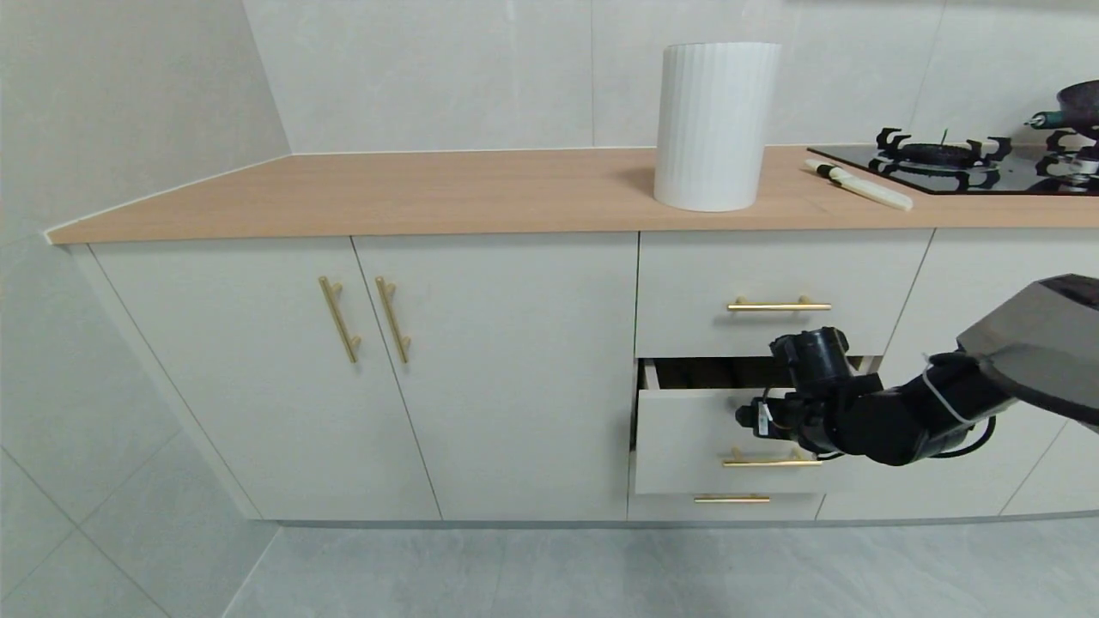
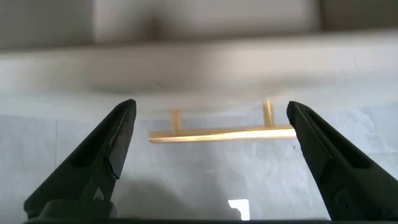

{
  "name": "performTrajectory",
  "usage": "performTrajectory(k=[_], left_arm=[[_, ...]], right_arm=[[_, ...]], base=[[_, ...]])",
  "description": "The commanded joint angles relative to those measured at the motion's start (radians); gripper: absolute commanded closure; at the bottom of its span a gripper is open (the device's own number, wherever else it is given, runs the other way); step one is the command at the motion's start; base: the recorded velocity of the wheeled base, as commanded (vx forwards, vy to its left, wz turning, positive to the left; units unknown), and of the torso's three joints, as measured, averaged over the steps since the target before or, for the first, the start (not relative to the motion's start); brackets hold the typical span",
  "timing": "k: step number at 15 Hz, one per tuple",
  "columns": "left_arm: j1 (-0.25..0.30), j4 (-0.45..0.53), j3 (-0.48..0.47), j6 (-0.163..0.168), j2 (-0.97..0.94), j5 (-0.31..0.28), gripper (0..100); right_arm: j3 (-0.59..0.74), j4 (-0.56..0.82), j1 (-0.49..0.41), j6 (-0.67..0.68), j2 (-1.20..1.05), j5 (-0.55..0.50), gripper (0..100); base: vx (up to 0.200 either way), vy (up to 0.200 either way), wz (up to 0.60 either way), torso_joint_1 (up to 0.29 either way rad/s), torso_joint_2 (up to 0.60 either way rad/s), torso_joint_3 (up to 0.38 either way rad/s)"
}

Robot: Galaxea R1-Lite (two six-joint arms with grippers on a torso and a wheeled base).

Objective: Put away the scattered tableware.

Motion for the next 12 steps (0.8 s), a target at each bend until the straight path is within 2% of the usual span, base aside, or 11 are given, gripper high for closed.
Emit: performTrajectory(k=[1, 4, 12], left_arm=[[0.0, 0.0, 0.0, -0.001, 0.0, 0.0, 0], [0.0, 0.0, 0.0, -0.001, 0.0, 0.0, 0], [0.0, 0.0, 0.0, -0.001, 0.0, 0.0, 0]], right_arm=[[-0.024, -0.075, -0.019, 0.001, 0.087, 0.001, 0], [-0.044, -0.224, -0.031, 0.004, 0.163, -0.012, 0], [-0.208, -0.238, -0.072, 0.098, 0.252, -0.025, 0]], base=[[0.0, 0.0, 0.0, 0.0, 0.0, 0.0], [0.0, 0.0, 0.0, 0.0, 0.0, 0.0], [0.0, 0.0, 0.0, 0.0, 0.0, 0.0]])
